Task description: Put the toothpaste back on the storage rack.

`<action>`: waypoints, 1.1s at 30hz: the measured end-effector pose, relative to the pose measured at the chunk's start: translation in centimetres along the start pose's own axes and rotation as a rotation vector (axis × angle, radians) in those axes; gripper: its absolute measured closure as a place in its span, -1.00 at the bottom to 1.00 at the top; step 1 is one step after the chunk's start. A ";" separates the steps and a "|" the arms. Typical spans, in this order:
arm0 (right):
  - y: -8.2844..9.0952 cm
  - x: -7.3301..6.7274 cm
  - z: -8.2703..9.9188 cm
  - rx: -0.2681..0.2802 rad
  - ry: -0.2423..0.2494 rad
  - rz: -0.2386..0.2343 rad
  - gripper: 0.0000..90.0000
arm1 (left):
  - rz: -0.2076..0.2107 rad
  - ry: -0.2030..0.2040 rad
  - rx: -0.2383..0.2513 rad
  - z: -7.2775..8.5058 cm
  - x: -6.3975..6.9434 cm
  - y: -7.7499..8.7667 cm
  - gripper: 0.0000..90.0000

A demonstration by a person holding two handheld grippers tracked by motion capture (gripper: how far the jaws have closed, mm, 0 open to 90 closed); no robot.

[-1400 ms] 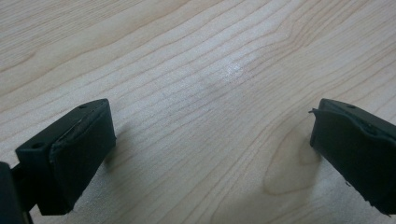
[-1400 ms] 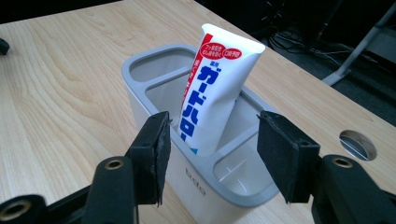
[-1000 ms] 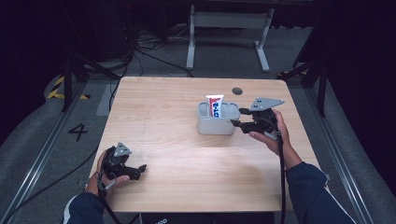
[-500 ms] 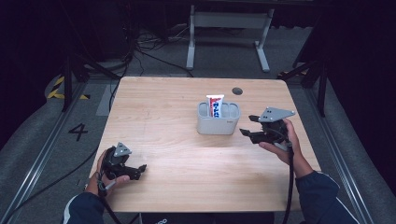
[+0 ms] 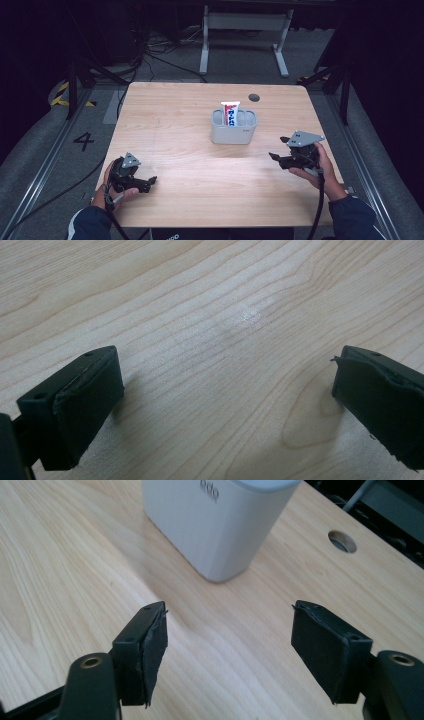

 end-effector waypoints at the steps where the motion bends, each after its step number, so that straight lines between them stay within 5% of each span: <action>1: 0.1 0.0 0.5 -0.001 -0.008 -0.003 -0.30 | 0.000 0.000 0.000 0.0 0.0 0.0 -0.99; 22: 1.8 0.0 11.7 -0.105 -0.233 0.002 -0.45 | -0.001 0.005 0.002 0.0 0.0 0.0 -0.99; 29: 2.7 0.1 13.2 -0.065 -0.317 -0.009 -0.50 | 0.000 0.007 0.007 -0.1 0.0 -0.1 -0.99; 33: 2.7 0.1 13.3 -0.062 -0.310 -0.012 -0.52 | -0.003 0.005 0.007 -0.1 0.0 -0.1 -0.99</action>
Point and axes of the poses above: each handheld gripper's, and its own axes: y roughly backward along the jaws, z roughly out of its underside, x roughly to its right, the point moved 3 cm from there along -y, roughly forward along the jaws, and after that the axes turned 1 degree about z, right-handed, at the moved point
